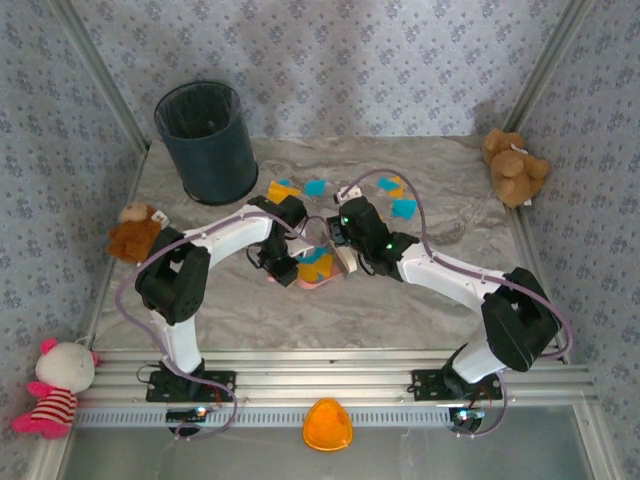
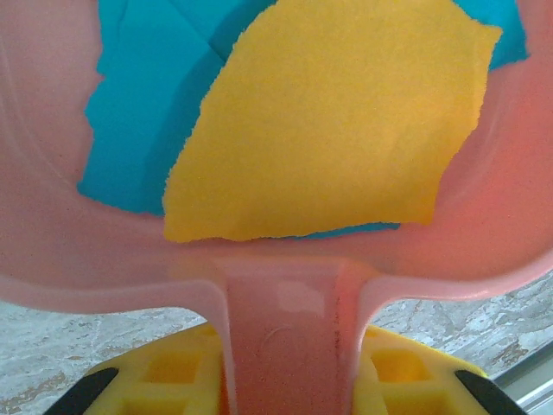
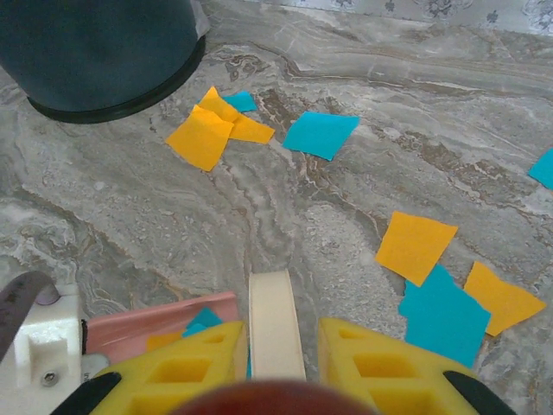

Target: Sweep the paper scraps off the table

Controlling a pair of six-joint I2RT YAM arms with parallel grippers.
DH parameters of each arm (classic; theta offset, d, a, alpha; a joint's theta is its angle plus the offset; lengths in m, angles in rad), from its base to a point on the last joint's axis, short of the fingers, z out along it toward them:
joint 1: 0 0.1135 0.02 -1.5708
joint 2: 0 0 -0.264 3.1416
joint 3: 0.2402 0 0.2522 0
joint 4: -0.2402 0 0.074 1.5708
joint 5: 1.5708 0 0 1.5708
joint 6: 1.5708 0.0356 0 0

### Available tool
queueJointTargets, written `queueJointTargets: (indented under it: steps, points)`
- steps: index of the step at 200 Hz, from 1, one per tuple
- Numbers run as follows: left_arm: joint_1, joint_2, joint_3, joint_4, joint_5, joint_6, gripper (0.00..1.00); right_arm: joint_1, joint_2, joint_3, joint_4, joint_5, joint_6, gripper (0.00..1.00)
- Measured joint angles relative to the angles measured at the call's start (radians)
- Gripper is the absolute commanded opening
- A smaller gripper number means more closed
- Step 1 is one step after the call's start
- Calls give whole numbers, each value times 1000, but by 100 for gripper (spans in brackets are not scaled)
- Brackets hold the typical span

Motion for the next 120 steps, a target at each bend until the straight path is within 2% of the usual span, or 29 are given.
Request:
queueJointTargets:
  steps: [120]
  points:
    - [-23,0,-4,1,0,13,0,-29,-53,-72,57,-103,33,0]
